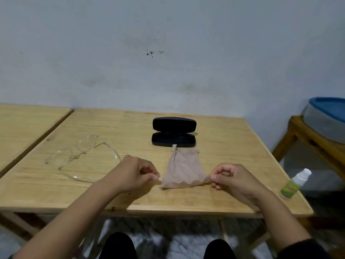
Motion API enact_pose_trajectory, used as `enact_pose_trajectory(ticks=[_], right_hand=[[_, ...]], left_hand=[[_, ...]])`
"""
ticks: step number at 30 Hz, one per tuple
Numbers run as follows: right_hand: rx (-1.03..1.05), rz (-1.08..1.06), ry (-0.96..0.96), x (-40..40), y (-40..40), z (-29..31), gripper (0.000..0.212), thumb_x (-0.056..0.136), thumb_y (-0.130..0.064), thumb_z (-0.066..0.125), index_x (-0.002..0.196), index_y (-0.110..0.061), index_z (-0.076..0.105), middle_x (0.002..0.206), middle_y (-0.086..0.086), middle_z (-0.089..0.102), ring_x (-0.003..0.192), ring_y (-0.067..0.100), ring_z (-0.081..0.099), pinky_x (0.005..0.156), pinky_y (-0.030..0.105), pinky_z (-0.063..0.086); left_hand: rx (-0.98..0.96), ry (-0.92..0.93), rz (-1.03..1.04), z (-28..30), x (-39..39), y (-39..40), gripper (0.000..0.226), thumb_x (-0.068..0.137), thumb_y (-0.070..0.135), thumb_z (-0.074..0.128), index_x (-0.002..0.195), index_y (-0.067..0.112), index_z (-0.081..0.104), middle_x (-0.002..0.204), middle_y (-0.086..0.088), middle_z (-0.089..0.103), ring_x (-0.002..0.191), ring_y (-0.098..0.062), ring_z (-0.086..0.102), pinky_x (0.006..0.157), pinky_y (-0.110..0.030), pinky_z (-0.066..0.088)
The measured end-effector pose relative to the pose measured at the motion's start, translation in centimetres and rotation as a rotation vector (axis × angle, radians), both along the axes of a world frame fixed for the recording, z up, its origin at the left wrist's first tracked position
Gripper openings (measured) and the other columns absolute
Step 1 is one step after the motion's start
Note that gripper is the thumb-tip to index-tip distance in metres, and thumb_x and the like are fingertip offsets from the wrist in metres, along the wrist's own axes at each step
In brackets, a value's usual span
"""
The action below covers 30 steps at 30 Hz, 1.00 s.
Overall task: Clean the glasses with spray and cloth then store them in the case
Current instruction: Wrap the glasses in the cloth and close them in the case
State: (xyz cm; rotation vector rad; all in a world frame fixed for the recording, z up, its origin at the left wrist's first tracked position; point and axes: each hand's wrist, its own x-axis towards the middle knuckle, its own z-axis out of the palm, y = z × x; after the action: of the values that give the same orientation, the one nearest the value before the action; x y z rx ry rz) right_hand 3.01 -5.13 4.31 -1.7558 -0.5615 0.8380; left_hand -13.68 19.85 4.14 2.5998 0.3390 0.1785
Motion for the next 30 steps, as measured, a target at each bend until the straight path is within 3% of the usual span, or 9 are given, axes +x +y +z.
enact_pose_trajectory(ticks=[5, 10, 13, 19, 23, 26, 30], right_hand=[[-0.133, -0.222, -0.298, -0.1, 0.8, -0.6, 0.005, 0.08, -0.022, 0.07, 0.082, -0.018, 0.073, 0.083, 0.004, 0.072, 0.078, 0.016, 0.066, 0.068, 0.026, 0.053], [-0.132, -0.347, -0.581, 0.1, 5.0, -2.0, 0.017, 0.088, -0.018, 0.061, 0.101, -0.017, 0.071, 0.09, -0.006, 0.065, 0.08, 0.005, 0.056, 0.063, 0.008, 0.037], [-0.149, -0.307, -0.705, 0.3, 7.3, -3.0, 0.026, 0.09, -0.017, 0.058, 0.115, -0.015, 0.066, 0.097, 0.0, 0.062, 0.082, 0.007, 0.053, 0.07, 0.011, 0.037], [-0.23, -0.294, -0.689, 1.3, 9.1, -4.0, 0.027, 0.09, -0.017, 0.058, 0.115, -0.01, 0.066, 0.107, 0.005, 0.066, 0.087, 0.008, 0.053, 0.075, 0.017, 0.037], [-0.213, -0.314, -0.66, 1.6, 9.2, -4.1, 0.025, 0.088, -0.016, 0.061, 0.111, -0.008, 0.068, 0.107, 0.007, 0.068, 0.081, 0.006, 0.052, 0.074, 0.018, 0.039], [-0.214, -0.3, -0.662, 1.7, 9.1, -4.1, 0.026, 0.087, -0.016, 0.062, 0.111, -0.009, 0.068, 0.105, 0.008, 0.069, 0.08, 0.006, 0.051, 0.074, 0.017, 0.038], [-0.205, -0.308, -0.631, 1.7, 9.1, -4.2, 0.025, 0.087, -0.015, 0.062, 0.111, -0.01, 0.068, 0.106, 0.007, 0.068, 0.081, 0.008, 0.053, 0.076, 0.017, 0.039]], left_hand=[[0.014, -0.023, 0.105, -0.5, 1.3, -0.4, 0.019, 0.083, 0.037, 0.064, 0.095, 0.024, 0.072, 0.088, 0.005, 0.074, 0.083, -0.007, 0.064, 0.075, -0.016, 0.043], [-0.064, -0.126, 0.363, -2.0, 5.9, -1.3, 0.026, 0.087, 0.035, 0.059, 0.103, 0.017, 0.068, 0.097, -0.004, 0.072, 0.095, -0.018, 0.063, 0.081, -0.023, 0.043], [-0.109, -0.117, 0.432, -2.7, 8.0, -2.2, 0.03, 0.086, 0.036, 0.059, 0.105, 0.014, 0.067, 0.1, -0.006, 0.069, 0.093, -0.02, 0.062, 0.079, -0.025, 0.045], [-0.184, -0.109, 0.475, -3.1, 9.7, -2.7, 0.012, 0.085, 0.029, 0.063, 0.081, 0.018, 0.069, 0.089, -0.004, 0.068, 0.075, -0.014, 0.058, 0.066, -0.022, 0.041], [-0.204, -0.131, 0.484, -2.7, 9.3, -2.3, 0.012, 0.087, 0.025, 0.06, 0.078, 0.016, 0.062, 0.085, -0.002, 0.066, 0.076, -0.013, 0.056, 0.064, -0.021, 0.04], [-0.257, -0.161, 0.466, -2.3, 8.8, -1.7, 0.011, 0.086, 0.026, 0.061, 0.08, 0.017, 0.058, 0.081, 0.001, 0.064, 0.076, -0.01, 0.056, 0.054, -0.014, 0.035], [-0.407, -0.185, 0.493, -2.5, 8.4, -0.7, 0.016, 0.081, 0.027, 0.067, 0.081, 0.017, 0.055, 0.08, -0.001, 0.068, 0.078, -0.011, 0.06, 0.057, -0.016, 0.037]])
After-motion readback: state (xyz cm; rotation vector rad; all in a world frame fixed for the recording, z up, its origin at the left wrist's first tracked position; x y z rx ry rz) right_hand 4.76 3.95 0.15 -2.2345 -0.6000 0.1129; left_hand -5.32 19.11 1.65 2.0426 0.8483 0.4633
